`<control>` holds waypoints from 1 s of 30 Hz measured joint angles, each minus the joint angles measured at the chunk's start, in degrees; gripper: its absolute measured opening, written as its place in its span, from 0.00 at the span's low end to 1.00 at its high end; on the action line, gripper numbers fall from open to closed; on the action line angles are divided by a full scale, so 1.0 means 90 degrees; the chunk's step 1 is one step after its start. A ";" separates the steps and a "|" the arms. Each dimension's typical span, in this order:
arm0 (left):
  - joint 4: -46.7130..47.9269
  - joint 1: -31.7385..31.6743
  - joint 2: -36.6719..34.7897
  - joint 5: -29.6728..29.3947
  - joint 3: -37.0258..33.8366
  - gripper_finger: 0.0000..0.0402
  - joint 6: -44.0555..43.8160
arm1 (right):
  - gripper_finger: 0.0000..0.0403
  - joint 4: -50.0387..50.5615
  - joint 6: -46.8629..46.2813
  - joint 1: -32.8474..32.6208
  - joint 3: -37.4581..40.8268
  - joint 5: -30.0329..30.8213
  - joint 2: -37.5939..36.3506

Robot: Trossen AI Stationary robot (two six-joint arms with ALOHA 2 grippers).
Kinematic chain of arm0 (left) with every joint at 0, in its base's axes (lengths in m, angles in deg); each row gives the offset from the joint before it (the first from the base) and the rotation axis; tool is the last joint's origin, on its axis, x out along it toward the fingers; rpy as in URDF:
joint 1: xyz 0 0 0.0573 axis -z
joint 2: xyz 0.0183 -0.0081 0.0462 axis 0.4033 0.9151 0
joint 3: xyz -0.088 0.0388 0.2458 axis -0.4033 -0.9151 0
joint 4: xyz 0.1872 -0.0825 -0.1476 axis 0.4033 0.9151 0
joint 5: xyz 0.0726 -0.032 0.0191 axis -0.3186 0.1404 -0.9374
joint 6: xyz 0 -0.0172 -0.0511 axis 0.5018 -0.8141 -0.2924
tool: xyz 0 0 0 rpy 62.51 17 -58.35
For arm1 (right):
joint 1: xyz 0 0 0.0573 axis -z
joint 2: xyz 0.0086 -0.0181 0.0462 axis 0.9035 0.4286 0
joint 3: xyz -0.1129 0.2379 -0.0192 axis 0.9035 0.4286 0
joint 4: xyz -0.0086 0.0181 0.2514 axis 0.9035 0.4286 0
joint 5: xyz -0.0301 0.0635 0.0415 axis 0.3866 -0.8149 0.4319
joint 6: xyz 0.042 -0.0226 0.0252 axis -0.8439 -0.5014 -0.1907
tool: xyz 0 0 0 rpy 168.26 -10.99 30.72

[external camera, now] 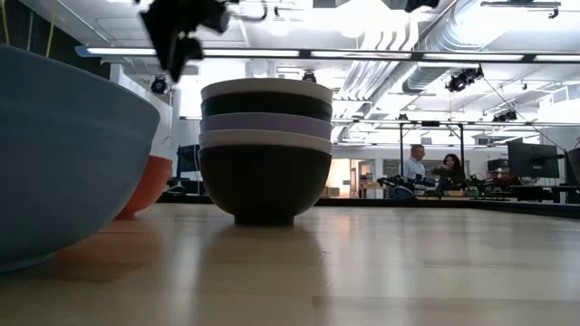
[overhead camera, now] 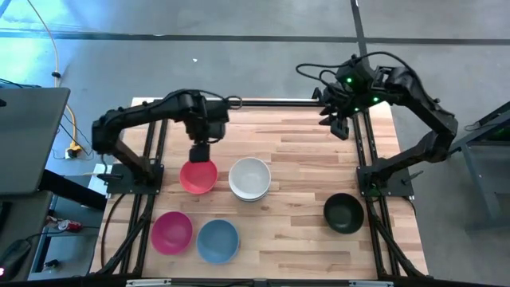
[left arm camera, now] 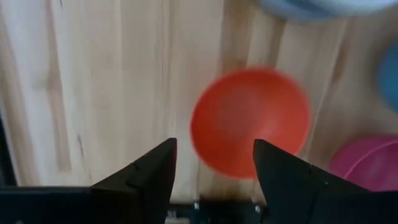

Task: Nest bowls inside each other
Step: Stack the orange bowl on top of the white bowl

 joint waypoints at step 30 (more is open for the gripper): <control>-0.2864 -0.1404 -0.1189 0.0531 -0.3835 0.46 0.0827 | 0.38 -0.1464 0.0211 0.0000 0.1447 -0.0529 0.0000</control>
